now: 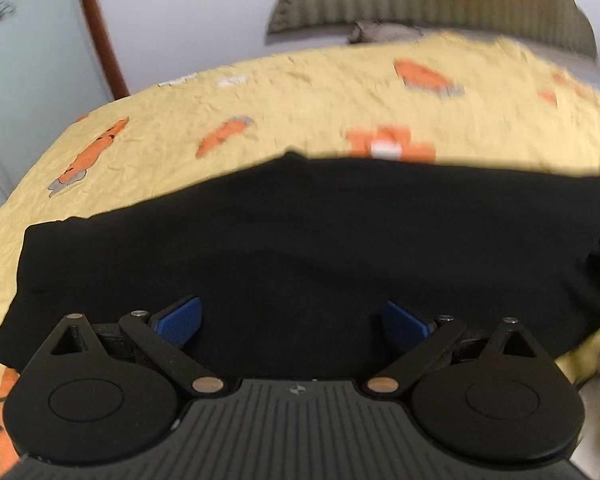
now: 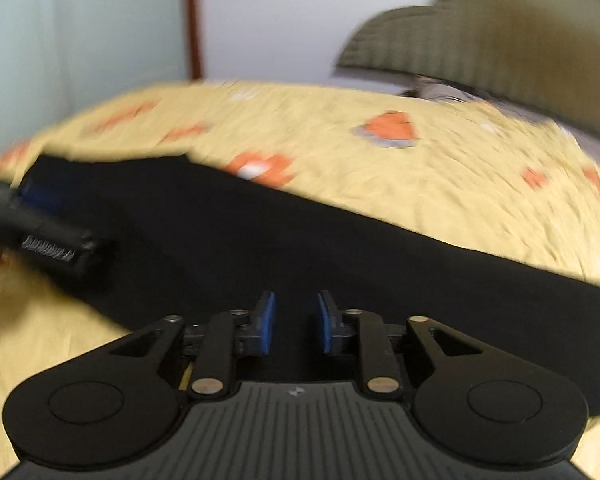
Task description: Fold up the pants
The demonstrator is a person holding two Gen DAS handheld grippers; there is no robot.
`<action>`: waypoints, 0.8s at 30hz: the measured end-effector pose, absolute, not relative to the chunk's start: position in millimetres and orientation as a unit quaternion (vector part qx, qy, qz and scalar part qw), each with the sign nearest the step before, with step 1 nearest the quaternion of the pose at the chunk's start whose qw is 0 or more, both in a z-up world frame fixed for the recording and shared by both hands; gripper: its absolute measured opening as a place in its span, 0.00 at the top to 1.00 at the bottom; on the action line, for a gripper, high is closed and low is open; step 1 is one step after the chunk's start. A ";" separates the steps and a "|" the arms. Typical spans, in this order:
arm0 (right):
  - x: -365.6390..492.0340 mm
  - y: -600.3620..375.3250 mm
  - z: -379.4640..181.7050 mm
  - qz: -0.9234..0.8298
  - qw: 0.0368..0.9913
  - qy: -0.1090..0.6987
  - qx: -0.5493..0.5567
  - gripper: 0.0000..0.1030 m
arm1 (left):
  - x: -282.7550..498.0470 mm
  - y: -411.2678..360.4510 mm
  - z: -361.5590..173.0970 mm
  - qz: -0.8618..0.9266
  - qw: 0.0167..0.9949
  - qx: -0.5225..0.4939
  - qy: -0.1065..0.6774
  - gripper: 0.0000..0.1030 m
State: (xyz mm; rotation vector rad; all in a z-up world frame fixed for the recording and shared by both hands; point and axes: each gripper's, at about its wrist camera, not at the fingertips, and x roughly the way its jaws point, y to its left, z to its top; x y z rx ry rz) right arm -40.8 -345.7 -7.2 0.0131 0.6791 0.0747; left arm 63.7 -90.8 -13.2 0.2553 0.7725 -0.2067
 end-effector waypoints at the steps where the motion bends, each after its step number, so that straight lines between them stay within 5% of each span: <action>1: -36.9 -351.5 -11.1 0.026 0.940 0.340 0.014 0.72 | 65.3 -96.2 -12.4 -0.102 0.915 0.117 0.373 0.02; 5: -46.0 -349.7 -25.0 0.028 0.932 0.360 -0.034 0.72 | 64.5 -126.0 -24.7 -0.084 0.905 0.164 0.383 0.05; 12: -98.9 -413.8 -1.6 -0.053 0.947 0.304 0.086 0.71 | 57.8 -152.5 -3.6 -0.092 0.923 0.142 0.346 0.03; 14: -112.7 -431.7 2.7 -0.090 0.947 0.289 0.111 0.67 | 59.7 -162.1 0.5 -0.100 0.923 0.137 0.346 0.03; 18: -137.2 -468.3 2.5 -0.149 0.939 0.263 0.166 0.36 | 55.7 -181.6 6.8 -0.125 0.922 0.124 0.344 0.03; 24: -171.2 -517.7 -9.1 -0.191 0.917 0.228 0.267 0.36 | 37.6 -215.6 15.6 -0.189 0.911 0.126 0.344 0.03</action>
